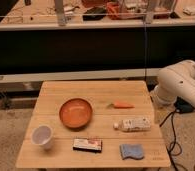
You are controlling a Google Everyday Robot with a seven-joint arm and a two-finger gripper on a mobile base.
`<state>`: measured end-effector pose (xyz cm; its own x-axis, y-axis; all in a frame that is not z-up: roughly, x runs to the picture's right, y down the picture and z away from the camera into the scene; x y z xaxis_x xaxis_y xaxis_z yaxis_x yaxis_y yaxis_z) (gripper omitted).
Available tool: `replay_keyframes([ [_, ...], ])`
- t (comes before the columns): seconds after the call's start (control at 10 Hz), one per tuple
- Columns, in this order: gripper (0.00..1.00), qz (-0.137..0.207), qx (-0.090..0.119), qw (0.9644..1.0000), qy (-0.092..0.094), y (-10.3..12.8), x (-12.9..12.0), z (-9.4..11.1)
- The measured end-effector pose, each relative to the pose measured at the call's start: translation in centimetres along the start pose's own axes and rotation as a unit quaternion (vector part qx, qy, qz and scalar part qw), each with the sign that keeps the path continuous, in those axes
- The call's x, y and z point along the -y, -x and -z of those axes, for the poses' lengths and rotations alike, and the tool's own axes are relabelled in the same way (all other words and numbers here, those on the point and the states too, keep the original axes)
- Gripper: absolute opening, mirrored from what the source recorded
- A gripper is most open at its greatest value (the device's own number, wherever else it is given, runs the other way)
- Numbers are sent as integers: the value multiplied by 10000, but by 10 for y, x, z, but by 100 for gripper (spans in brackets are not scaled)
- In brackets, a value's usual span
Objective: Push the ceramic bowl across the table
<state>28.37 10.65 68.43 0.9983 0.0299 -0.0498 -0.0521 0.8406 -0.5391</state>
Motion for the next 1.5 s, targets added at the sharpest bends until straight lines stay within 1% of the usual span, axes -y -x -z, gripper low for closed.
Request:
replay_keyframes([
  [0.6, 80, 1, 0, 10000, 0, 0, 0, 0],
  [0.7, 80, 26, 12, 10000, -29, 3, 0, 1],
  [0.9, 80, 228, 91, 9996, -145, 25, 4, 6],
  [1.1, 80, 497, 206, 9981, -301, 68, 10, 12],
  [1.3, 80, 684, 257, 9966, -375, 91, 12, 18],
  [1.5, 80, 943, 299, 9941, -438, 119, 13, 20],
])
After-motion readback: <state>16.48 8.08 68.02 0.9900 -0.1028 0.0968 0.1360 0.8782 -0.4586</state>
